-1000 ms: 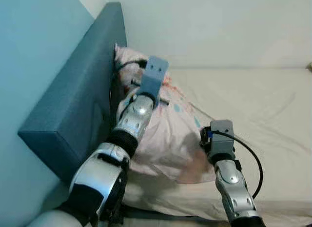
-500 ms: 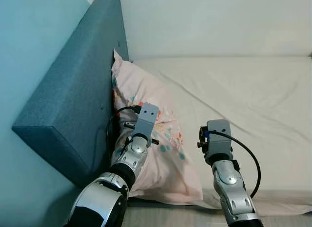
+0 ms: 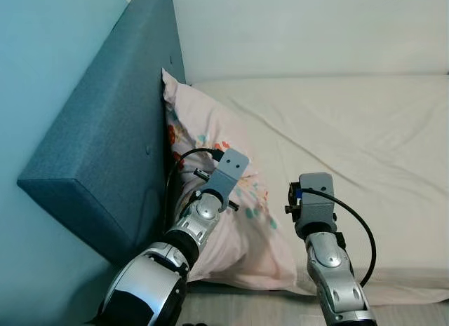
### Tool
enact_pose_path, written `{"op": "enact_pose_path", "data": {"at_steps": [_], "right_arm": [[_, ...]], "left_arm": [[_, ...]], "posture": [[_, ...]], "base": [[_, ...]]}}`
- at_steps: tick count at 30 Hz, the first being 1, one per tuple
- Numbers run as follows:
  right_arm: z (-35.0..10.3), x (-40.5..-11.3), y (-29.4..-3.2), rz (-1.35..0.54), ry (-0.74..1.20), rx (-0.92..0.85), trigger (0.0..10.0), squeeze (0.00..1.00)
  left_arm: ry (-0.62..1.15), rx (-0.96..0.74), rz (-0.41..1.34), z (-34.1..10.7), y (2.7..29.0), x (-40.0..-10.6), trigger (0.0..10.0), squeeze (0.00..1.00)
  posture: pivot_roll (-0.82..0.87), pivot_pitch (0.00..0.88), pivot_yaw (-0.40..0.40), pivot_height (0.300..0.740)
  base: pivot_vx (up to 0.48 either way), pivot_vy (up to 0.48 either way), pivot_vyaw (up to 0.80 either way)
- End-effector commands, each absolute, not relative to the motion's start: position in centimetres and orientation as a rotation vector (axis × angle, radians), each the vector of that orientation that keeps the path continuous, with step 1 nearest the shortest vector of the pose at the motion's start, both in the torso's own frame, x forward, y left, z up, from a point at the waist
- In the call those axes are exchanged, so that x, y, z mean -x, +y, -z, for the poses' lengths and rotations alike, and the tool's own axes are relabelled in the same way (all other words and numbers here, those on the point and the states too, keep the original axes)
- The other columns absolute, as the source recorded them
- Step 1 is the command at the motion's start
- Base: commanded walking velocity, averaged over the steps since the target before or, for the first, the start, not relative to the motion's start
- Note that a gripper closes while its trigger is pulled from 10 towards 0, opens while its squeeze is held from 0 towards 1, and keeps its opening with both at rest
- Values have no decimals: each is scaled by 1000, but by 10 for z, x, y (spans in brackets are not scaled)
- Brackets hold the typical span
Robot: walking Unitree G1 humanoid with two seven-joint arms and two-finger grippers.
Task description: Clean up the room
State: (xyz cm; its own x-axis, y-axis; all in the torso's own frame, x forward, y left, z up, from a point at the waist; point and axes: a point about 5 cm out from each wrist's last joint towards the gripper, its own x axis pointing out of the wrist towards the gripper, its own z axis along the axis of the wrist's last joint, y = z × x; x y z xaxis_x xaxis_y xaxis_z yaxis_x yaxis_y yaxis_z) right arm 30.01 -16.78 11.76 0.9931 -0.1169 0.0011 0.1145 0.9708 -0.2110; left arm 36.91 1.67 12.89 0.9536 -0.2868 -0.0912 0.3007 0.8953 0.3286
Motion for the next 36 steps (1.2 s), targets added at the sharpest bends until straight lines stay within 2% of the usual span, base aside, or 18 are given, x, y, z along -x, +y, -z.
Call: {"op": "enact_pose_path", "data": {"at_steps": [1, 3, 6, 14, 18, 24, 36], "right_arm": [[-119, -298, -165, 121, 13, 212, 10000, 0], [-120, -297, -165, 130, 11, 216, 10000, 0], [-121, -296, -166, 135, 10, 216, 10000, 0], [-120, -293, -168, 156, 13, 217, 10000, 0], [-120, -294, -166, 149, 15, 220, 10000, 0], [-120, -294, -163, 133, 17, 236, 10000, 0], [-113, -289, -161, 114, 48, 256, 10000, 0]], "left_arm": [[-49, -370, 372, -146, -3, -368, 10000, 0], [-95, -447, 372, -155, 1, -373, 10000, 0], [-108, -476, 370, -157, 4, -375, 10000, 0], [-116, -643, 329, -156, 45, -387, 10000, 0], [-108, -711, 335, -149, 58, -387, 10000, 0], [-60, -753, 314, -139, 80, -387, 10000, 0], [-29, -839, 318, -127, 100, -384, 10000, 0]], "posture": [[-137, 252, 99, 736], [-141, 253, 105, 736], [-141, 253, 107, 736], [-128, 253, 112, 736], [-127, 251, 108, 736], [-125, 253, 101, 736], [-135, 253, 99, 736]], "base": [[0, 0, 0], [0, 0, 0], [0, 0, 0], [0, 0, 0], [0, 0, 0], [0, 0, 0], [0, 0, 0]]}}
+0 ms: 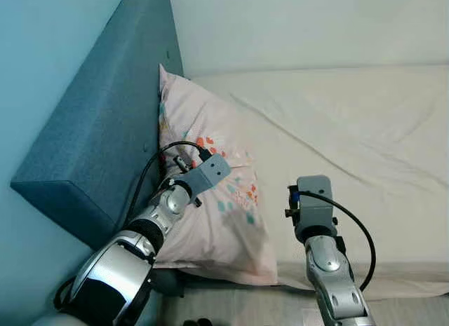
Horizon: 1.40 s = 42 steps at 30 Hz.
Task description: Clean up the room
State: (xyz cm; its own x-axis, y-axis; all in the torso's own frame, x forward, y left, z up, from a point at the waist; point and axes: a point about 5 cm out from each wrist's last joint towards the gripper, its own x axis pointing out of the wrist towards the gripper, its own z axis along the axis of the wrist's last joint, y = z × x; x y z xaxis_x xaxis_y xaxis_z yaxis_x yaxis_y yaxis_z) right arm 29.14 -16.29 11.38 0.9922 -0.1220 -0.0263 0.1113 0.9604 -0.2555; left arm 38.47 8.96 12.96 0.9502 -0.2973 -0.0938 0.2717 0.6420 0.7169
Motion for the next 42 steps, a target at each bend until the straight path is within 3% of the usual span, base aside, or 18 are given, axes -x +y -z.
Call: {"op": "enact_pose_path", "data": {"at_steps": [1, 6, 7, 9, 10, 14, 15, 16, 17, 22, 29, 37, 40, 42], "right_arm": [[-113, -289, -161, 115, 48, 256, 10000, 0], [-112, -286, -161, 118, 52, 260, 10000, 0], [-111, -286, -161, 118, 52, 260, 10000, 0], [-111, -286, -161, 118, 53, 260, 10000, 0], [-111, -286, -161, 117, 53, 260, 10000, 0], [-111, -288, -159, 107, 56, 255, 10000, 0], [-110, -288, -159, 98, 63, 249, 10000, 0], [-110, -288, -159, 98, 63, 249, 10000, 0], [-107, -288, -157, 75, 86, 246, 10000, 0], [-89, -285, -153, 0, 208, 265, 10000, 0], [-70, -280, -155, -29, 316, 280, 10000, 0], [-61, -281, -155, -25, 330, 282, 10000, 0], [-63, -285, -153, -19, 312, 261, 10000, 0], [-72, -288, -152, -2, 250, 252, 10000, 0]], "left_arm": [[-27, -844, 316, -127, 101, -385, 10000, 0], [-22, -855, 286, -131, 110, -387, 10000, 0], [-26, -849, 281, -132, 110, -388, 10000, 780], [-29, -845, 280, -133, 111, -388, 10000, 780], [-19, -827, 296, -133, 110, -388, 10000, 1000], [-31, -811, 313, -135, 107, -388, 10000, 1000], [-34, -810, 315, -135, 107, -388, 10000, 816], [-34, -810, 315, -135, 107, -388, 10000, 816], [-35, -812, 326, -135, 106, -388, 10000, 0], [-49, -808, 343, -137, 105, -388, 10000, 0], [-179, -664, 350, -181, 106, -401, 10000, 0], [-307, -320, 382, -254, 125, -414, 10000, 0], [-295, -225, 406, -251, 127, -414, 10000, 0], [-205, -134, 388, -216, 128, -408, 10000, 0]], "posture": [[-135, 253, 99, 736], [-137, 253, 99, 736], [-136, 253, 98, 736], [-136, 253, 98, 736], [-135, 252, 96, 736], [-135, 247, 95, 736], [-135, 246, 94, 736], [-135, 246, 94, 736], [-133, 244, 93, 736], [-133, 235, 86, 736], [-118, 197, 68, 736], [-66, 109, 32, 736], [-56, 94, 33, 736], [-53, 73, 37, 736]], "base": [[0, 0, 0], [0, 0, 0], [0, 0, 0], [0, 0, 0], [0, 0, 0], [0, 0, 0], [0, 0, 0], [0, 0, 0], [0, 0, 0], [0, 0, 0], [0, 0, 0], [0, 0, 0], [0, 0, 0], [0, 0, 0]]}}
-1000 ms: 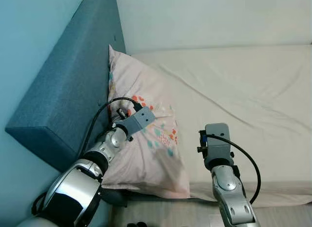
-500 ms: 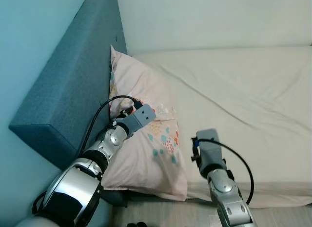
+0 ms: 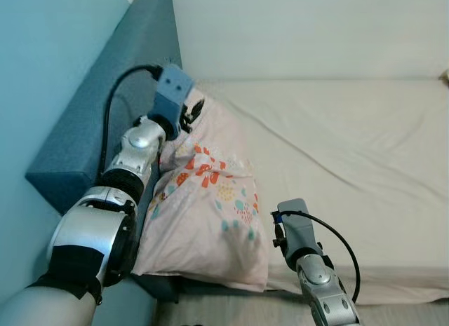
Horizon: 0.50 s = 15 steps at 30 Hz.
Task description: Clean up the room
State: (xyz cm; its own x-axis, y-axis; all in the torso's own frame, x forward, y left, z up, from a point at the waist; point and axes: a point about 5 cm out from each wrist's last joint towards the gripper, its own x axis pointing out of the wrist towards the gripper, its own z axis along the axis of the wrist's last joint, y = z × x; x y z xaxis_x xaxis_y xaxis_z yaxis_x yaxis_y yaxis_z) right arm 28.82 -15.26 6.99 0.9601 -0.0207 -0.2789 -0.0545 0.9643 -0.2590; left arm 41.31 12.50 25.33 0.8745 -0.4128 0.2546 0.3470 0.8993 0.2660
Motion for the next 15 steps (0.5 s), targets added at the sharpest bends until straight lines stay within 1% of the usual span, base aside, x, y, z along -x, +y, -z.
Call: {"op": "enact_pose_path", "data": {"at_steps": [1, 2, 3, 4, 7, 9, 11, 12, 13, 14, 15], "right_arm": [[-72, -288, -152, -2, 250, 252, 10000, 0], [-72, -288, -152, -2, 250, 252, 10000, 0], [-82, -290, -153, 27, 182, 234, 10000, 0], [-85, -290, -154, 35, 158, 226, 10000, 0], [-89, -289, -155, 42, 132, 207, 10000, 0], [-92, -288, -158, 51, 104, 186, 10000, 0], [-92, -288, -158, 51, 104, 186, 10000, 0], [-93, -287, -159, 54, 92, 176, 10000, 0], [-95, -287, -160, 60, 81, 172, 10000, 0], [-95, -287, -160, 60, 81, 172, 10000, 0], [-96, -287, -161, 64, 75, 170, 10000, 0]], "left_arm": [[-205, -134, 388, -216, 128, -408, 10000, 0], [-205, -134, 388, -216, 128, -408, 10000, 0], [-115, -64, 348, -172, 128, -394, 10000, 0], [-101, -41, 311, -160, 127, -388, 10000, 0], [-109, -14, 280, -153, 126, -381, 10000, 0], [-147, -16, 300, -151, 123, -371, 10000, 0], [-147, -16, 300, -151, 123, -371, 10000, 0], [-154, -28, 286, -150, 124, -365, 10000, 0], [-166, -34, 294, -150, 125, -358, 10000, 0], [-166, -34, 294, -150, 125, -358, 10000, 0], [-186, -23, 328, -150, 124, -352, 10000, 0]], "posture": [[-53, 73, 37, 736], [-53, 73, 37, 736], [-58, 64, 33, 736], [-55, 62, 29, 736], [-47, 55, 21, 736], [-40, 52, 19, 736], [-40, 52, 19, 736], [-43, 48, 17, 736], [-44, 47, 15, 736], [-44, 47, 15, 736], [-44, 47, 15, 736]], "base": [[0, 0, 0], [0, 0, 0], [0, 0, 0], [0, 0, 0], [0, 0, 0], [0, 0, 0], [0, 0, 0], [0, 0, 0], [0, 0, 0], [0, 0, 0], [0, 0, 0]]}}
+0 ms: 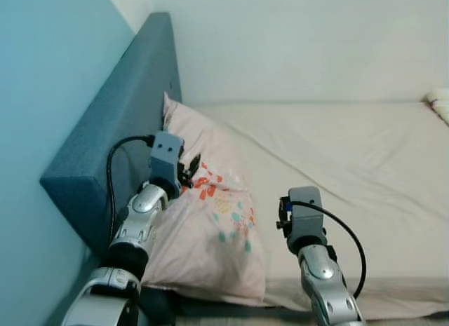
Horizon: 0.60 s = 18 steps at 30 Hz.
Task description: Clean up the room
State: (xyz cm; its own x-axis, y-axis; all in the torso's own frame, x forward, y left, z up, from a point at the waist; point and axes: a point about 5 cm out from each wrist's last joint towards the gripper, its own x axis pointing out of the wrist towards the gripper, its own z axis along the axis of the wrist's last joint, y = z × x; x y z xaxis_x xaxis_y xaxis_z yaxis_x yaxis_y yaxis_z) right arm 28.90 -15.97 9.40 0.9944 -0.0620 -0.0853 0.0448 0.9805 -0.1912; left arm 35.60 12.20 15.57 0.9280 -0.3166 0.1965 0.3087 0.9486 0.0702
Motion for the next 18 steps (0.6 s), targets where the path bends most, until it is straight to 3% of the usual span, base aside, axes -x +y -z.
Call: {"op": "enact_pose_path", "data": {"at_steps": [1, 8, 18], "right_arm": [[-96, -287, -161, 64, 75, 170, 10000, 0], [-99, -289, -165, 63, 60, 168, 10000, 0], [-97, -286, -165, 59, 66, 143, 10000, 0]], "left_arm": [[-186, -23, 328, -150, 124, -352, 10000, 0], [-96, 2, 341, -119, 122, -325, 10000, 0], [-13, -65, 345, -103, 121, -311, 10000, 0]], "posture": [[-44, 47, 15, 736], [-45, 53, 12, 736], [-44, 57, 15, 736]], "base": [[0, 0, 0], [0, 0, 0], [0, 0, 0]]}}
